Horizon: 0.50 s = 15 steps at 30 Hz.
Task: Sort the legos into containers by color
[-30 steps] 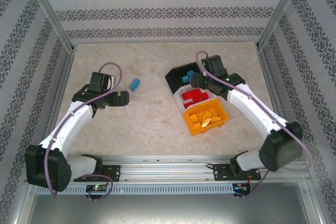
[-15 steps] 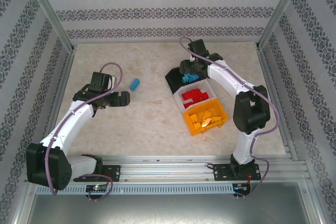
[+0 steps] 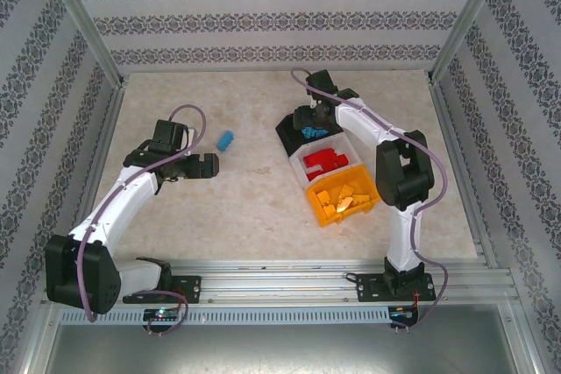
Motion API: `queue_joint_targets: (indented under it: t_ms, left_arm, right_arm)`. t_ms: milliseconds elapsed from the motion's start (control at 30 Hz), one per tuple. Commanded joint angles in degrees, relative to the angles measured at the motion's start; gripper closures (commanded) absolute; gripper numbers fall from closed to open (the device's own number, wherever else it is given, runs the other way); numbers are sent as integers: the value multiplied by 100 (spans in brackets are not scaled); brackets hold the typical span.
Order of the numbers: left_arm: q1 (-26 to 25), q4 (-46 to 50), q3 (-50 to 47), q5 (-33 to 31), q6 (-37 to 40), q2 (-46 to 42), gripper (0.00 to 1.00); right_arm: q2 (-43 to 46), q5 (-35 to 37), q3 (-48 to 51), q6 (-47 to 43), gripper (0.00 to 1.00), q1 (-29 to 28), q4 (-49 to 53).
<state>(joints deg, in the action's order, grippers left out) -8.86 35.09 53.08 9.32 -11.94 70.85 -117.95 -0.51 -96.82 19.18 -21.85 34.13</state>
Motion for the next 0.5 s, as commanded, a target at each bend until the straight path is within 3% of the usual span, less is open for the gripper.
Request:
queue_joint_targets:
  t_ms: [0, 467]
  left_arm:
    - [71, -108, 32, 100, 6, 26, 0]
    - [74, -82, 14, 52, 15, 18, 0]
  right_arm:
    - [-57, -30, -197, -19, 22, 76, 77]
    - [546, -58, 204, 81, 18, 5, 55]
